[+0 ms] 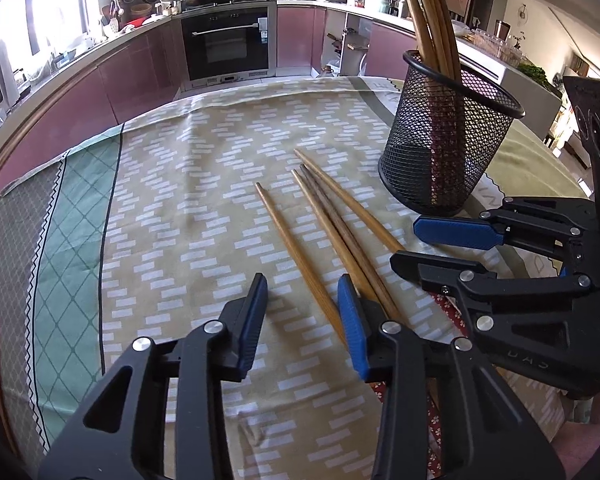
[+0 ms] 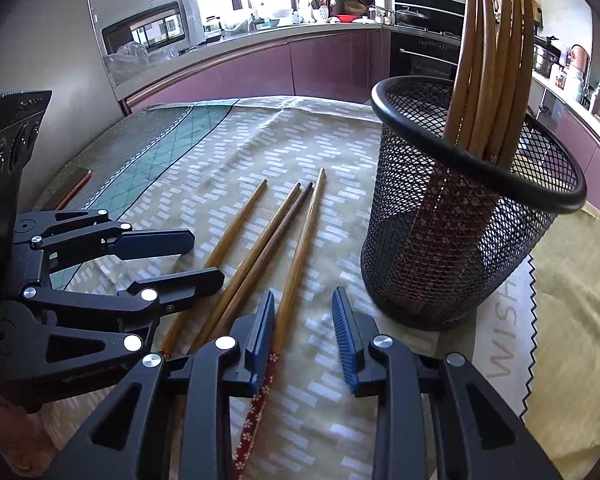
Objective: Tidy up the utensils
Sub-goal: 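Close the left gripper on a chopstick while the right gripper grasps another chopstick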
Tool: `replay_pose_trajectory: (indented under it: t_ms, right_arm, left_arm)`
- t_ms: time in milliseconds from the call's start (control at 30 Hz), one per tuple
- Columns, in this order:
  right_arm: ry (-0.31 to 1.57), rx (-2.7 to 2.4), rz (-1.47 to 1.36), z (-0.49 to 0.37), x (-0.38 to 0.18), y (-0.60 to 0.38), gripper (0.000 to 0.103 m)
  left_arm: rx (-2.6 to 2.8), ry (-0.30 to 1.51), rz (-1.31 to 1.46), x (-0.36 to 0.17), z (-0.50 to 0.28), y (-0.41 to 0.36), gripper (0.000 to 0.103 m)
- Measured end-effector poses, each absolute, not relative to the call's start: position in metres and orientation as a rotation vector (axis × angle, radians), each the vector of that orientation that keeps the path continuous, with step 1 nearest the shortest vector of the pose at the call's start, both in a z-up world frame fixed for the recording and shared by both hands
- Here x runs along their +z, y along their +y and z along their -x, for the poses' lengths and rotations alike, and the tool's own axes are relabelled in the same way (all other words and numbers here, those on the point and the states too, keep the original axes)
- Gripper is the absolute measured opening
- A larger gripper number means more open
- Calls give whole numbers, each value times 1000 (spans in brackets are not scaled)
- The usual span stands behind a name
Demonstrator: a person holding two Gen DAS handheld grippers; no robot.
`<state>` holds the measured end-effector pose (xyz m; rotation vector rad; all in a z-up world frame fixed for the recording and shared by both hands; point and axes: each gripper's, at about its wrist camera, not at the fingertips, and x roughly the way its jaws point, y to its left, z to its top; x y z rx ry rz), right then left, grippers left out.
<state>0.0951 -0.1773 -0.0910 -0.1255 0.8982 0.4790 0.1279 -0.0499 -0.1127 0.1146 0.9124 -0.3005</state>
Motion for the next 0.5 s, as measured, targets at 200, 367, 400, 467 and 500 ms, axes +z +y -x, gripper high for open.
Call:
replay_pose_trajectory:
  t_ms: [200, 367, 400, 467, 500]
  right_arm:
    - [909, 493, 78, -98, -92, -183, 8]
    - [912, 498, 42, -98, -93, -189, 6]
    - [913, 503, 30, -98, -93, -191, 6]
    - [912, 511, 9, -96, -92, -194, 6]
    - [909, 514, 2, -95, -92, -196, 5]
  left_arm:
    - [-292, 911, -86, -112, -128, -46, 16]
    - [-286, 912, -60, -111, -126, -43, 9]
    - [-285, 913, -56, -111, -126, -42, 9]
    - [-282, 913, -49, -112, -124, -40, 8]
    - [-281, 913, -46, -111, -123, -40, 8]
